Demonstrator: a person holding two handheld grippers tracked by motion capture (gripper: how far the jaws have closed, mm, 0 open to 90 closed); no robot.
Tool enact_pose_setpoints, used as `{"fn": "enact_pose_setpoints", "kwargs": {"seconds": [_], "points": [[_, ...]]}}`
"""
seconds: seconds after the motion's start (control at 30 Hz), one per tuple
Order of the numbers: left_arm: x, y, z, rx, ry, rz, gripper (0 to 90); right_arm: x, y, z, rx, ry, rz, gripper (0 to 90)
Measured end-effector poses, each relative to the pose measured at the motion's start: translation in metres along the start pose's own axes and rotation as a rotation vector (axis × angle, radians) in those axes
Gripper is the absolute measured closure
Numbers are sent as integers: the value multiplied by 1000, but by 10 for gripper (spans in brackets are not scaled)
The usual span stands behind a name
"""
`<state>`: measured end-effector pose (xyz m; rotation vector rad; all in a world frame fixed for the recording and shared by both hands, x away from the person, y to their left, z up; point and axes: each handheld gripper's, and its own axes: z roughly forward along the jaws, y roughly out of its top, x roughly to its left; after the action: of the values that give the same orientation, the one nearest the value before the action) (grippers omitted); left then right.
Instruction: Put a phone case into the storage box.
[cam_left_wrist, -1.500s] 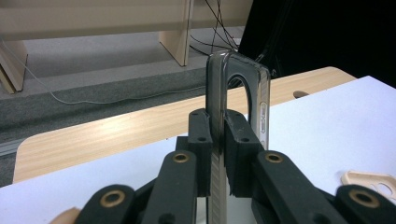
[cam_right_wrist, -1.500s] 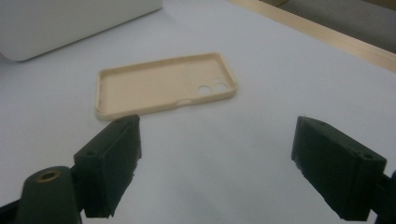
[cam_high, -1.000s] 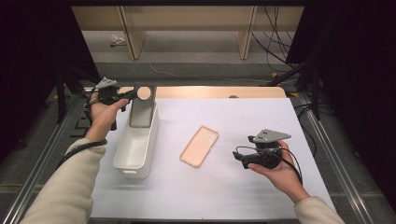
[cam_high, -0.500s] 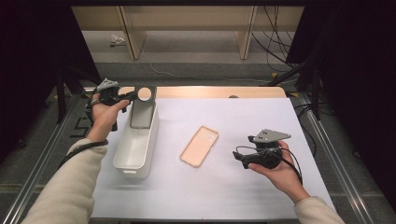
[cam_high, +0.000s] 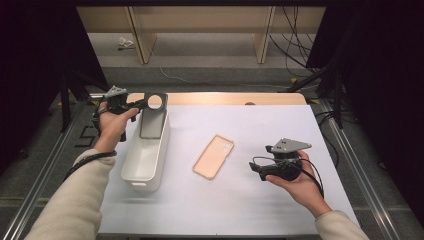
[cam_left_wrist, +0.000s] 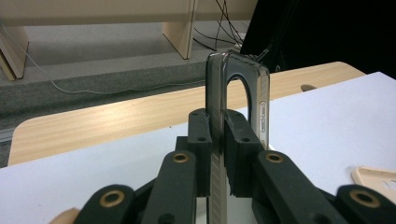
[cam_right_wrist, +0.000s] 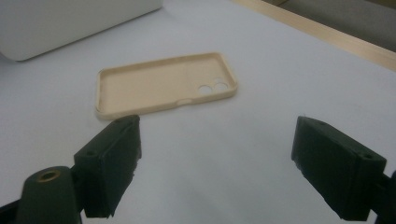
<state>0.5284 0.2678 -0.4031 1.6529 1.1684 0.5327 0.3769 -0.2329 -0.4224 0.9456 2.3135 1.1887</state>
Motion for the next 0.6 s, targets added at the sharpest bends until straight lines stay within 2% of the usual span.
{"fn": "enact_pose_setpoints", "kwargs": {"seconds": [0.6], "points": [[2,-4,4,8,8,-11,814,0,0,0,1,1,-1,168]]}}
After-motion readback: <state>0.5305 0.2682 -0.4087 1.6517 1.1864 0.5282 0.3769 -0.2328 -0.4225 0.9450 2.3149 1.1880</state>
